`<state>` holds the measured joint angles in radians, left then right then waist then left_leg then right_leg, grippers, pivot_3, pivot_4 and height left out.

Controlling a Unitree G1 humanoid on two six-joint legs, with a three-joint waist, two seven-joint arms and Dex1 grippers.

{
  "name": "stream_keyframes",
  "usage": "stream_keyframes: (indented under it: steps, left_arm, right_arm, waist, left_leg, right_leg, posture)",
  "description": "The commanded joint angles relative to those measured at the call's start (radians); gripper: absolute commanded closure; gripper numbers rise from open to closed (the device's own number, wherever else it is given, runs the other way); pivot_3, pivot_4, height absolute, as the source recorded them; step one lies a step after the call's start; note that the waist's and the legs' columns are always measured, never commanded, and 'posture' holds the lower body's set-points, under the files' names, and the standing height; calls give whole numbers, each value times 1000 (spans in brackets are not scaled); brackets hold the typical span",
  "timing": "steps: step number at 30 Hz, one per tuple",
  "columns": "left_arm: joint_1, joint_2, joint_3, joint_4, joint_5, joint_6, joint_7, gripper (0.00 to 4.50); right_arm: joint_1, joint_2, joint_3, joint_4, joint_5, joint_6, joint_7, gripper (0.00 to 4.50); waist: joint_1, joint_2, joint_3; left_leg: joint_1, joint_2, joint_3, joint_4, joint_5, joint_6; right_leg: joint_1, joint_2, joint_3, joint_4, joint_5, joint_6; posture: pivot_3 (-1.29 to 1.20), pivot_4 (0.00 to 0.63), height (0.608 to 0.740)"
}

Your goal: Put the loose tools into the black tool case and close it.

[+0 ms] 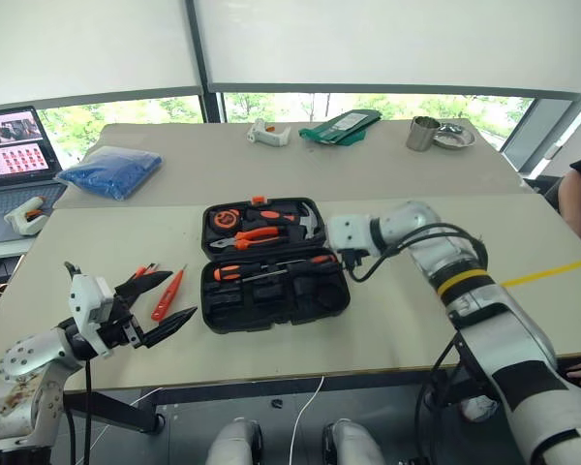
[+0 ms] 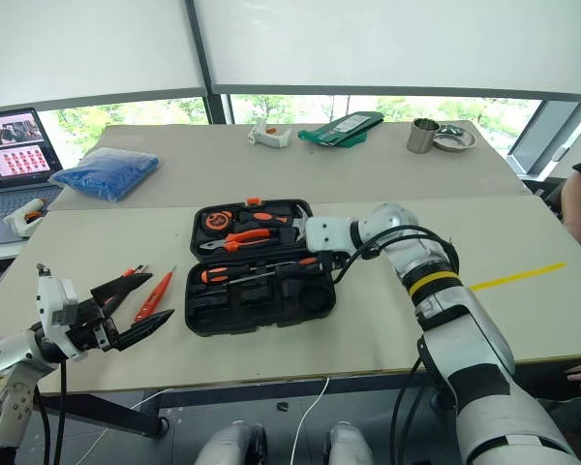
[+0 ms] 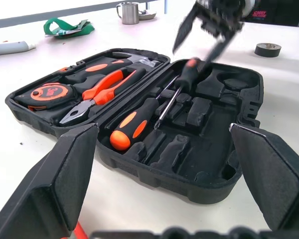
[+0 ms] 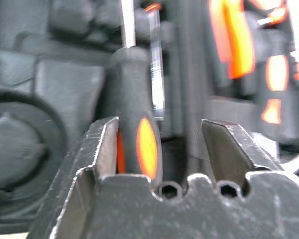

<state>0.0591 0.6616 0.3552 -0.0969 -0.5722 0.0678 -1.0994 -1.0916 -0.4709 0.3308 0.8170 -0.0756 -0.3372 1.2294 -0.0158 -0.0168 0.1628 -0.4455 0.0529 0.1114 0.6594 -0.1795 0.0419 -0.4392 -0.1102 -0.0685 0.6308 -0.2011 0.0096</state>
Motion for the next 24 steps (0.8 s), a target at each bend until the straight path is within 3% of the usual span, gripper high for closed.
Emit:
stream_keyframes:
  steps: [1, 3, 6, 9, 17, 24]
  left_arm:
    - [-8, -9, 8, -16, 4, -32, 12, 0]
    - [-16, -14, 1, -12, 8, -35, 17, 0]
    - [-26, -23, -9, -12, 14, -34, 20, 0]
    - [-31, -23, -11, -10, 16, -32, 17, 0]
    - [-25, -9, -8, -19, 18, -21, 15, 0]
    - [-11, -6, -5, -35, 18, -13, 23, 0]
  right_arm:
    - [-5, 10, -156, -143, 278, 215, 189, 2096]
    - [12, 37, -190, -176, 329, 305, 179, 2629]
    - [59, 62, -163, -187, 287, 267, 159, 3680]
    - [88, 108, -147, -174, 251, 262, 94, 4451]
    - [125, 159, -54, -44, 84, 192, -18, 4451]
    - [124, 192, -22, 18, 26, 203, -51, 4451]
  waist:
    - [1, 0, 0]
    - [1, 0, 0]
    - [1, 0, 0]
    - [0, 0, 0]
    - [2, 0, 0]
    - [-3, 0, 0]
  left_leg:
    - [0, 1, 0, 0, 0, 0]
    - [0, 1, 0, 0, 1, 1]
    - [0, 1, 0, 0, 0, 0]
    - [0, 1, 0, 0, -1, -1]
    - [0, 0, 1, 0, -1, -1]
    - [1, 0, 1, 0, 0, -2]
  right_leg:
    - [0, 0, 0, 0, 0, 0]
    - [1, 0, 0, 0, 0, 0]
    - [0, 0, 0, 0, 1, -1]
    - [0, 0, 0, 0, 1, -1]
    - [0, 0, 0, 0, 1, -1]
    - [0, 1, 0, 0, 1, -1]
  posture:
    - [0, 150, 740]
    - [0, 150, 740]
    - [0, 150, 740]
    - [0, 150, 740]
    - [0, 150, 740]
    - [0, 150, 740]
